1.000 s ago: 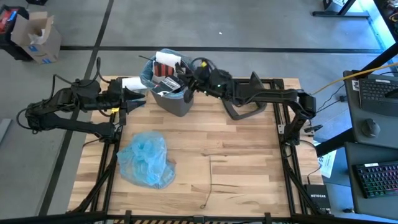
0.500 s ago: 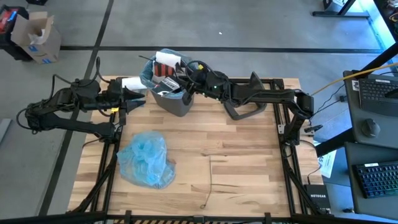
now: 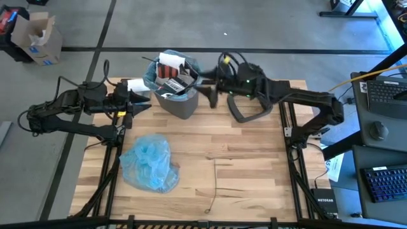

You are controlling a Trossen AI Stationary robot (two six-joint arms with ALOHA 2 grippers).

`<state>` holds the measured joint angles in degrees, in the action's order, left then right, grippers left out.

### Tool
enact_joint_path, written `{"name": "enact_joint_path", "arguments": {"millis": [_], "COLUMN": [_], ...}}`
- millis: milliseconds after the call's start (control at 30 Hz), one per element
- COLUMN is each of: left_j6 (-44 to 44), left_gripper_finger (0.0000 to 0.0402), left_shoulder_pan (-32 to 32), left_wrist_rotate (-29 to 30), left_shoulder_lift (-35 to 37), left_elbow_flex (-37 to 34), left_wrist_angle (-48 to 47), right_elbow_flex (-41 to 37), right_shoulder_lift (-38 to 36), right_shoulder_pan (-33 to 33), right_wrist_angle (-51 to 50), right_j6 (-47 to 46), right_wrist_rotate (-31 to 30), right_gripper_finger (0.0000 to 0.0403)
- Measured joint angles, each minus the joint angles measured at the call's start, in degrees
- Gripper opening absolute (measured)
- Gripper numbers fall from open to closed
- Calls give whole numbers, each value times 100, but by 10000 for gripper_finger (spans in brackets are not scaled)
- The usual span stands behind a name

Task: Pick and place trash into bin
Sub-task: Put the zip tie into the trash bin

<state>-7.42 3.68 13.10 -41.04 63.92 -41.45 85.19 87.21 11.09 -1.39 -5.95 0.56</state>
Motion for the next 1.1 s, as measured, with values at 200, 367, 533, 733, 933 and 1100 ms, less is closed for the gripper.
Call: {"name": "enact_joint_path", "arguments": {"millis": [200,367,533,733,933,1100], "left_j6": [35,86,104,81,81,42], "left_gripper_finger": [117,117,117,117,117,117], "left_shoulder_pan": [-1,-2,-1,-2,-2,-2], "left_wrist_rotate": [0,0,0,0,0,-2], "left_shoulder_lift": [-6,-6,-4,-6,-6,-6], "left_elbow_flex": [0,0,0,0,0,0], "left_wrist_angle": [-7,0,2,2,4,7], "right_elbow_flex": [0,-178,-684,-999,-1001,-1001], "right_shoulder_lift": [-233,67,491,1216,2055,2584], "right_shoulder_pan": [-756,-1670,-2437,-3070,-3342,-3362], "right_wrist_angle": [-2294,-3845,-3920,-3855,-3601,-3438], "right_j6": [-784,-1395,-2018,-2807,-3454,-4293], "right_wrist_rotate": [789,321,-129,-826,-872,-540], "right_gripper_finger": [271,271,271,271,268,238]}}
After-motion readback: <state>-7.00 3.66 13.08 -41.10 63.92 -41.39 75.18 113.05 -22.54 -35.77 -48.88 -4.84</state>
